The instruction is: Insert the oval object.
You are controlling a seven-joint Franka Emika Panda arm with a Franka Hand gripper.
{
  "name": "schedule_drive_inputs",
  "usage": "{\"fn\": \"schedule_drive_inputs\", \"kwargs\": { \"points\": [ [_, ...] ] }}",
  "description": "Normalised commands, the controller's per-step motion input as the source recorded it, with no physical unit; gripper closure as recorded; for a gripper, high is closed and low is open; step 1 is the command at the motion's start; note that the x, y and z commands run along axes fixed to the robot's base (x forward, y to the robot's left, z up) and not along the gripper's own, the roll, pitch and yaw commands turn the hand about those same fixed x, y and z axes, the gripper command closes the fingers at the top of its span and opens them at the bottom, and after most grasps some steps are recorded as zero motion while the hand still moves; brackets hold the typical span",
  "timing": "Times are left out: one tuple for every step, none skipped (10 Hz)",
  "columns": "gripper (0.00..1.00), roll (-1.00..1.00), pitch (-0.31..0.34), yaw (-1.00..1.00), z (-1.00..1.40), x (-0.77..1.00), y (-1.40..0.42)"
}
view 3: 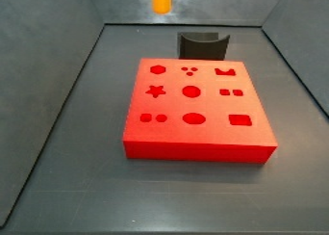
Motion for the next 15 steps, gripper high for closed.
{"fn": "schedule_drive_inputs", "kwargs": {
  "points": [
    [1.00, 0.10, 0.033, -0.12, 0.00, 0.37, -0.43],
    [1.00, -0.12, -0.079, -0.29, -0.21, 0.51, -0.31],
    [1.00, -0.18, -0.250, -0.41, -0.37, 0.14, -0.40],
    [1.00, -0.07, -0.156, -0.67, -0.46, 0.16, -0.21],
    [1.00, 0.00, -0.137, -0.85, -0.65, 0.00, -0.24],
    [1.00, 0.02, -0.140, -0.84, -0.79, 0.00, -0.26],
    [1.00, 0.05, -0.164, -0.83, -0.87, 0.00, -0.27],
    [1.00, 0.10, -0.107, -0.86, -0.89, 0.00, -0.29],
    [1.00, 0.11, -0.061, -0.88, -0.82, 0.05, -0.28],
    [1.00, 0.20, -0.039, -0.83, -0.79, 0.15, -0.25],
    [1.00, 0.27, 0.000, -0.79, -0.69, 0.09, -0.21],
    [1.00, 0.28, 0.000, -0.76, -0.63, 0.07, -0.19],
    [1.00, 0.27, 0.009, -0.80, -0.54, 0.00, -0.10],
    [1.00, 0.25, 0.000, -0.85, -0.43, 0.00, -0.05],
    [1.00, 0.21, 0.000, -0.78, -0.23, 0.19, -0.08]
  ]
}}
